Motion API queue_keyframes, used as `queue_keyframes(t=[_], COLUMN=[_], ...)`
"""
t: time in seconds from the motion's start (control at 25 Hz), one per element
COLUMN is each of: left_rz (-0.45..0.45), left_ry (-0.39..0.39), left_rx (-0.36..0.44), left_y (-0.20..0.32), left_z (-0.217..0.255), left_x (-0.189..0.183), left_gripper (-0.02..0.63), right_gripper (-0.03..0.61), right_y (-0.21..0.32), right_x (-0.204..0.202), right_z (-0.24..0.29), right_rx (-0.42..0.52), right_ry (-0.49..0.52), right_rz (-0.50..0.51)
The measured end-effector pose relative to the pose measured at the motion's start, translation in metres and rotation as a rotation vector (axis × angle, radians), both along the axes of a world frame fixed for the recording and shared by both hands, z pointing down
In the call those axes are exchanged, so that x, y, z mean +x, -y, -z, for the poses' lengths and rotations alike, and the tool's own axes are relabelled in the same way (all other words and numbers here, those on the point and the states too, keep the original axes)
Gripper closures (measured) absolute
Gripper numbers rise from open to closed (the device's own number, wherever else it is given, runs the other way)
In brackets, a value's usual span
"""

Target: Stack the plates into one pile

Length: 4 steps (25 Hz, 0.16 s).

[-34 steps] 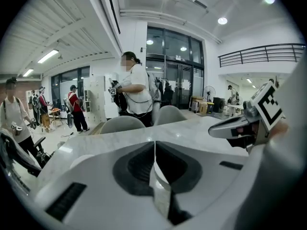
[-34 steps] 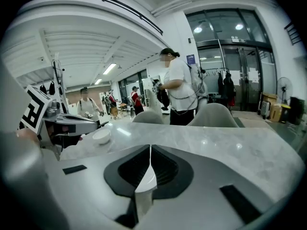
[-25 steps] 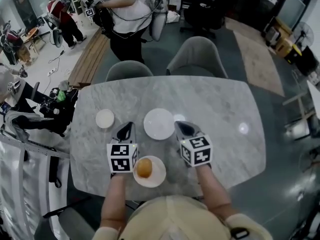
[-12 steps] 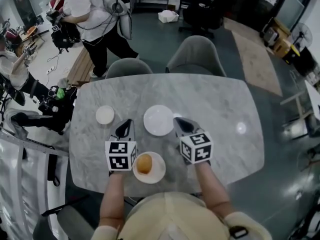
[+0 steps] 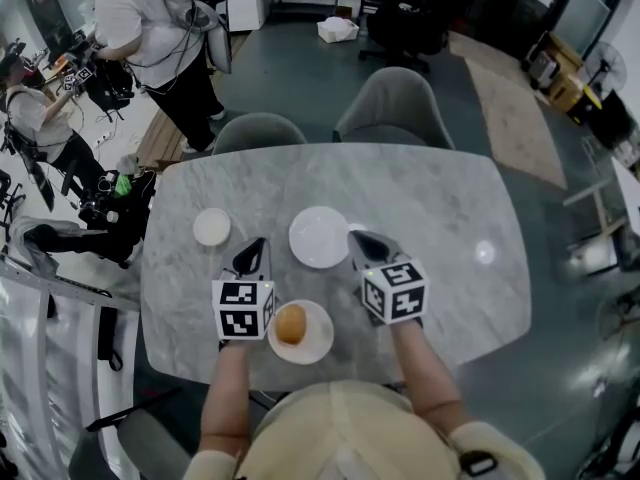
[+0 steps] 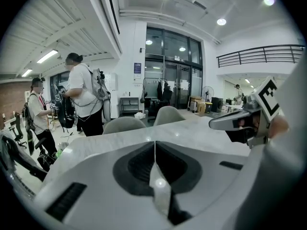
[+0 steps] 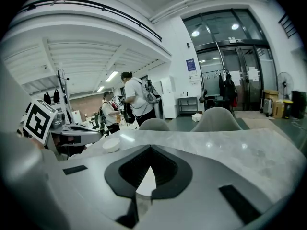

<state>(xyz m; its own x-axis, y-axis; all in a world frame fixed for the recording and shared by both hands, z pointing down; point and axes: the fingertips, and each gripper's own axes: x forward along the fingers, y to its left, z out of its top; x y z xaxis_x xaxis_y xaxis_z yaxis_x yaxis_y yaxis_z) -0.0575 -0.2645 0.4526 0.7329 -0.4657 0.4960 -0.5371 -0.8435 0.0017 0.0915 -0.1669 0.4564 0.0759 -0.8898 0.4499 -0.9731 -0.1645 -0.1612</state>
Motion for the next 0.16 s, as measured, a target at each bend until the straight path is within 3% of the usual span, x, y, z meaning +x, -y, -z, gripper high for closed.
queue_keyframes(t=[0.16], left_rz=[-0.002], left_ry=[0.004], left_rx=[0.0], left_y=[-0.0013], left_z=[-0.0004], left_x=[0.0018], left_gripper=[0.604], right_gripper=[0.575], right_y=[-0.0011], right_x=[0.0024], right_z=[0.0005], right_rx=[0.001], right_ry=[0.0], right_rz=[-0.005])
